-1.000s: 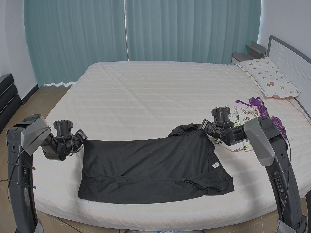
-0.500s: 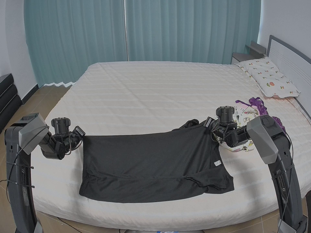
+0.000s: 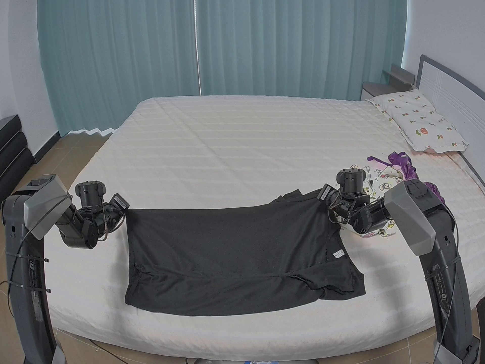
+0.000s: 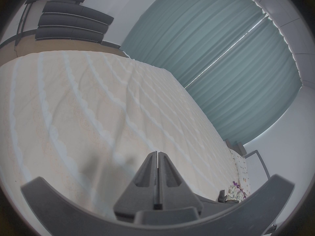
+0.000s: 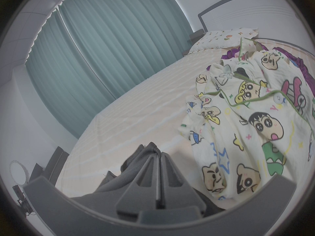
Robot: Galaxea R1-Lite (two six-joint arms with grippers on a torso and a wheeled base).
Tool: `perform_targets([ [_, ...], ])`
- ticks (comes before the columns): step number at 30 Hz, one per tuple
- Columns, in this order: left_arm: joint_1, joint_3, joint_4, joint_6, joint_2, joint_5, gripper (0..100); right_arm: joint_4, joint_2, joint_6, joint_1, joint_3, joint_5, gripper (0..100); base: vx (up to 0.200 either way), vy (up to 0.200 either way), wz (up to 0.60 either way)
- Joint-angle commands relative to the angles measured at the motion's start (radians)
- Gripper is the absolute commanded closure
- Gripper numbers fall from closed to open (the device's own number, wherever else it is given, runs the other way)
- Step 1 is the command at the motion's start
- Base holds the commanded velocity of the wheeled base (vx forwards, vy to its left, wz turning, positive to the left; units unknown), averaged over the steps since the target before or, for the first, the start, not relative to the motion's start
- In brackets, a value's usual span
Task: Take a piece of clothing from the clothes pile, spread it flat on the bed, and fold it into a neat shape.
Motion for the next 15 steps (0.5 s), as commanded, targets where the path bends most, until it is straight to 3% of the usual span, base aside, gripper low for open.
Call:
perform_targets([
  [1,-0.007,0.04,-0.009,0.006,-0.016,0.001,100,-0.005,-0.02,0.003,-0.006,0.003,-0.005,100,0.0,0.0,0.0],
  [8,-0.01,0.046,-0.029,0.012,-0.044,0.01,100,-0.125,-0.04,-0.001,0.007,0.082,-0.01,100,0.0,0.0,0.0],
  [15,-0.015,0.046,-0.023,0.054,-0.042,0.009,100,-0.148,-0.082,-0.003,-0.009,0.158,-0.002,100,0.0,0.0,0.0],
])
